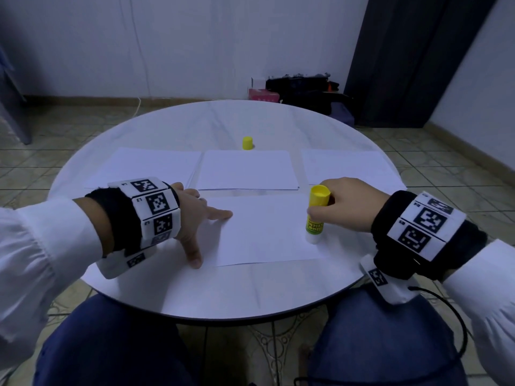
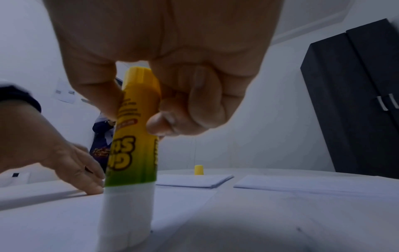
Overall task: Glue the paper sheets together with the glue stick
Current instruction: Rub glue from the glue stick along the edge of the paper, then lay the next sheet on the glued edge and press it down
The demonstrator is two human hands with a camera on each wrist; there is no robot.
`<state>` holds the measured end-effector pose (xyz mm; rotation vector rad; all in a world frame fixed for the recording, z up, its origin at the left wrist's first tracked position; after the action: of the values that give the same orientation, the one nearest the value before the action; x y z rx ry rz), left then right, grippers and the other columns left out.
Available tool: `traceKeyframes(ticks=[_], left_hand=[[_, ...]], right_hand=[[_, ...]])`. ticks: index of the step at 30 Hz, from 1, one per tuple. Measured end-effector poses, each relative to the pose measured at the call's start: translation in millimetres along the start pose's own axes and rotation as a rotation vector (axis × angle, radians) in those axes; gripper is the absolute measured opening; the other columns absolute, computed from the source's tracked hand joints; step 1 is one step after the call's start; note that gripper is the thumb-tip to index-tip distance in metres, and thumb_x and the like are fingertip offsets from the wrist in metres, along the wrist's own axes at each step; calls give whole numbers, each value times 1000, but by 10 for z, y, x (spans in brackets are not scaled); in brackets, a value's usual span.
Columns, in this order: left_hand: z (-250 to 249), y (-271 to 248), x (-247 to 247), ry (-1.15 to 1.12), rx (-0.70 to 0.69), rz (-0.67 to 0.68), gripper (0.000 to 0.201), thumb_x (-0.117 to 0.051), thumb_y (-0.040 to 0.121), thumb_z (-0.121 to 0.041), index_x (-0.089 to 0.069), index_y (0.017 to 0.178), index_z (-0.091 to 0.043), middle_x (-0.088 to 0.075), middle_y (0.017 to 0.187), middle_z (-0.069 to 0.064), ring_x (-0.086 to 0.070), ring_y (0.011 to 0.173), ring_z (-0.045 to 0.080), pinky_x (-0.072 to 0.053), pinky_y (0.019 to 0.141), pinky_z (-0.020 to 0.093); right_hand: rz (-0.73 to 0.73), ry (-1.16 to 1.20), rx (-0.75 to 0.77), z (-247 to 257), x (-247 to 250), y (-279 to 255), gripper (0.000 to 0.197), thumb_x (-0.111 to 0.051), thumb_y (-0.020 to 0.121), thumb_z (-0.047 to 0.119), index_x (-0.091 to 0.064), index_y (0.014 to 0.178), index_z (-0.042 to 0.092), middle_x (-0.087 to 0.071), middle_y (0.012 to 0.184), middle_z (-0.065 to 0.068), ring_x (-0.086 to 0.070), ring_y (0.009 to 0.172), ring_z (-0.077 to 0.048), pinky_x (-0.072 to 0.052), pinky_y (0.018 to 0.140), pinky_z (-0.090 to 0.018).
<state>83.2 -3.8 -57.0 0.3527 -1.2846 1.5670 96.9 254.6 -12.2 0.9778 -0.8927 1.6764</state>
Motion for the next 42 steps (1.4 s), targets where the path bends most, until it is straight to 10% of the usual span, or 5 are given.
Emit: traceKeyframes(ticks=[10, 15, 29, 38, 42], left_hand=[[2, 28, -28, -11, 4, -1, 124, -67, 48, -83, 8, 143, -56, -35, 147, -5, -18, 141, 19, -22, 111, 43], [14, 21, -24, -30, 5, 3, 125, -68, 48, -82, 7, 144, -55, -32, 149, -5, -16, 142, 19, -20, 112, 42], [50, -49, -57, -120, -11, 38, 122, -73, 57, -69, 6, 147, -49, -11, 158, -5, -21, 143, 21, -23, 114, 45], [58, -117, -100, -195, -28, -20, 123, -71, 61, -71, 6, 150, -37, -8, 158, -7, -23, 143, 19, -23, 115, 45], [166, -153, -171, -284, 7, -41, 126, -65, 59, -81, 9, 151, -37, 4, 161, -7, -9, 148, 17, -11, 119, 45]], right_hand=[[53, 272, 45, -112, 144, -91, 10, -71, 74, 23, -71, 79, 14, -69, 76, -3, -57, 60, -10, -43, 56, -22], [16, 508, -60, -412, 120, 220, 32, -63, 80, -1, -55, 102, 22, -65, 87, -3, -60, 83, -25, -44, 64, -29], [-129, 312, -372, -586, 37, 733, 34, -78, 71, 11, -63, 102, 12, -66, 103, -6, -61, 95, -25, -46, 91, -33], [24, 114, -464, -463, 54, 571, 36, -75, 77, 26, -60, 107, 14, -65, 91, -9, -61, 83, -25, -46, 82, -33], [189, -124, -456, -280, 68, 381, 31, -67, 84, 36, -54, 69, 12, -55, 61, 1, -48, 55, -14, -35, 52, -24]])
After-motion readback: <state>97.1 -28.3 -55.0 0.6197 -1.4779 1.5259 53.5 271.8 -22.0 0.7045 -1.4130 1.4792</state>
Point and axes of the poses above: each hand's wrist, its own y-axis towards the middle knuckle, its own x-axis out of the back of the hand, z = x × y, the point moved 3 cm from there along y, towards the middle knuckle
